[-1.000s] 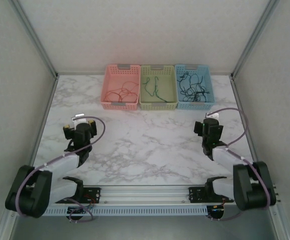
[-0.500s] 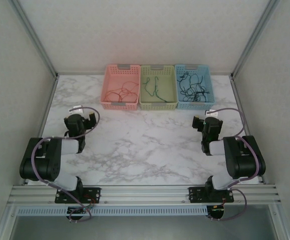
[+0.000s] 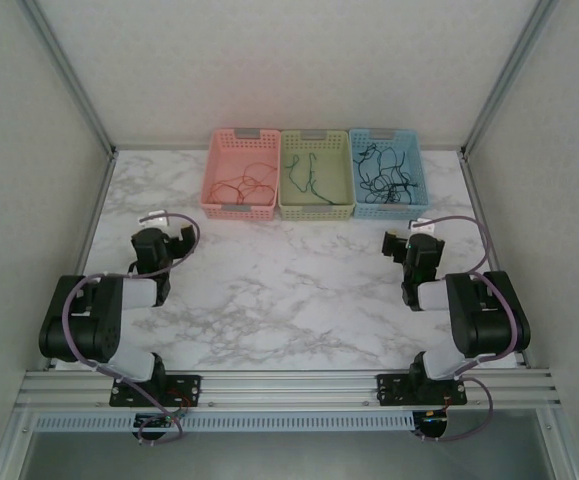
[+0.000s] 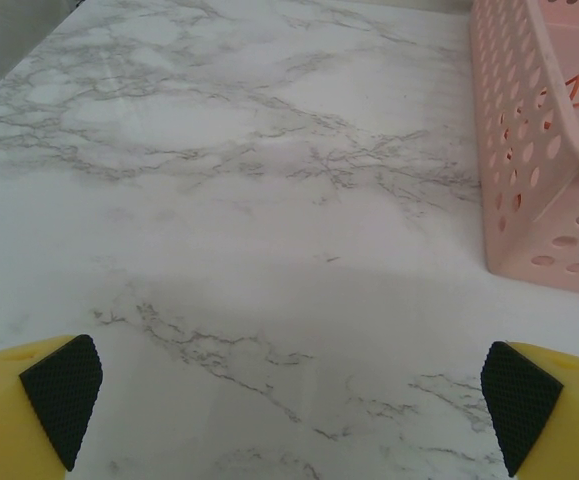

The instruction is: Untangle the cables

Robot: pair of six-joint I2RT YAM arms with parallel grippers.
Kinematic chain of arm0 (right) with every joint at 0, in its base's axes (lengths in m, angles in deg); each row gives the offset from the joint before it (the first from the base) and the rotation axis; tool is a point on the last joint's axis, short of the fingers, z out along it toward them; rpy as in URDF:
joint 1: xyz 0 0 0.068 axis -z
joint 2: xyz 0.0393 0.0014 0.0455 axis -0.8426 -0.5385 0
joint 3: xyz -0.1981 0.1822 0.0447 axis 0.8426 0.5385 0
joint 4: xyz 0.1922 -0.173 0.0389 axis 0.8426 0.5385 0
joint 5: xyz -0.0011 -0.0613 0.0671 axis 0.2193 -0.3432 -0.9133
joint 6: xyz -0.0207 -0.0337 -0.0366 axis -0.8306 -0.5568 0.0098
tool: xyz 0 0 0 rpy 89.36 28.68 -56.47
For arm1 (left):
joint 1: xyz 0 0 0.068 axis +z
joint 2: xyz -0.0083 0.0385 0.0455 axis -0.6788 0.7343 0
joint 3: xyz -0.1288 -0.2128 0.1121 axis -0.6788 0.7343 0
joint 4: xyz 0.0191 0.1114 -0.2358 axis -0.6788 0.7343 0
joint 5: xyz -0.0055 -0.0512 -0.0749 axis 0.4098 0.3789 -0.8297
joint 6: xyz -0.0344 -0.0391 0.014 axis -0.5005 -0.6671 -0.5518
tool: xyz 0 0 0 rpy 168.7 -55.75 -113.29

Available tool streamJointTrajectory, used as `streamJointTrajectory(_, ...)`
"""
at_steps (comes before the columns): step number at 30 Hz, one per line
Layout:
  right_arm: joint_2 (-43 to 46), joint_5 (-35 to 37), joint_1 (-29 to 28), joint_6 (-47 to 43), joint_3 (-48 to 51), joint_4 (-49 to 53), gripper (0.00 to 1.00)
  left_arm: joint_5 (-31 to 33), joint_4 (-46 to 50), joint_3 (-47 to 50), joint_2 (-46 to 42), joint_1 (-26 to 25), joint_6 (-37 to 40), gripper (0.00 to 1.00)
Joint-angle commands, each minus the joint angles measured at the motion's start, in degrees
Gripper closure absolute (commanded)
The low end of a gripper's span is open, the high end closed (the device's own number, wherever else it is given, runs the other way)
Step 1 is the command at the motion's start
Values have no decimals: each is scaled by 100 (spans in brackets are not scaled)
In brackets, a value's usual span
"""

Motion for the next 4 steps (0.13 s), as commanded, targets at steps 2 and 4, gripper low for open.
streamJointTrajectory(2,33,-266,47,-45,-115,-49,1,-72,-102,-79,28,14,-71,0)
streamJointTrajectory(4,41,-478,48,-114,-119,-43,1,-72,-102,-79,26,13,-70,0)
